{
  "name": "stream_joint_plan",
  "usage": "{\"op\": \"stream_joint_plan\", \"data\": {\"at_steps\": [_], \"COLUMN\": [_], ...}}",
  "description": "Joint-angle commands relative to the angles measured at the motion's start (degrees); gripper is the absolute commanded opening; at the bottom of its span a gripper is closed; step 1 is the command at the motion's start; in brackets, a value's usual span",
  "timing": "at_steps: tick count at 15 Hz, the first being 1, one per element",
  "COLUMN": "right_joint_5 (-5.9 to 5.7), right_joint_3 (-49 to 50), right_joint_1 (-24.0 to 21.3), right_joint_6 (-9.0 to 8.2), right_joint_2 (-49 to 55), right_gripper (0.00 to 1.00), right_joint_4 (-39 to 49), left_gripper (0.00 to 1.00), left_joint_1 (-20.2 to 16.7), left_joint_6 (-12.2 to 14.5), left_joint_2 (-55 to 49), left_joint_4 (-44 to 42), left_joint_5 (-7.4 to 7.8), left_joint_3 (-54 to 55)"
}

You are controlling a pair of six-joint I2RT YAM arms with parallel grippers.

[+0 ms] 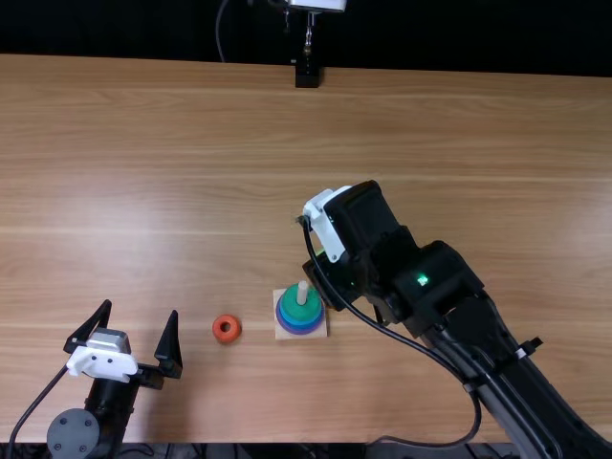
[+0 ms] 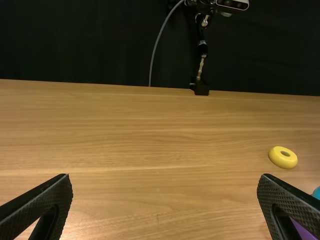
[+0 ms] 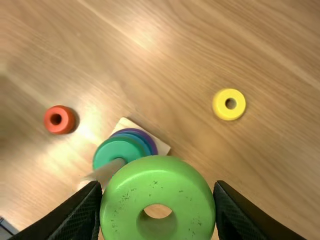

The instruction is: Build the Hanoi tower: stack the rings onto the peg from bottom to top in this color order: purple, dark blue, light blue, dark green, light green, yellow, orange.

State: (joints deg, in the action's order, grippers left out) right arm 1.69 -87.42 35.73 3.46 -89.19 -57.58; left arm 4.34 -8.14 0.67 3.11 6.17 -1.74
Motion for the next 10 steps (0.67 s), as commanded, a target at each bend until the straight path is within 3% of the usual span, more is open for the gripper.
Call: {"op": "stream_joint_plan", "data": {"at_steps": [1, 3, 6, 10], "right_joint_5": [0.31, 0.31, 0.31, 0.31], "right_joint_3": [-1.9, -2.0, -1.9, -2.0], "right_joint_1": [1.5, 3.5, 4.9, 5.6], "right_joint_6": [-1.14, -1.35, -4.41, -4.52], "right_joint_2": [1.6, 1.6, 1.6, 1.3], "right_gripper": [0.00, 0.00, 0.00, 0.00], "right_joint_4": [0.0, 0.0, 0.0, 0.3], "left_gripper": [1.00, 1.00, 1.00, 1.00], "left_joint_1": [-0.6, -0.6, -0.6, -0.6], "left_joint_6": [0.4, 0.4, 0.4, 0.4], "left_joint_2": [-0.7, -0.7, -0.7, -0.7], "left_joint_4": [-0.2, -0.2, -0.2, -0.2], "left_joint_5": [0.05, 0.05, 0.05, 0.05], "left_joint_3": [1.7, 1.7, 1.7, 1.7]}}
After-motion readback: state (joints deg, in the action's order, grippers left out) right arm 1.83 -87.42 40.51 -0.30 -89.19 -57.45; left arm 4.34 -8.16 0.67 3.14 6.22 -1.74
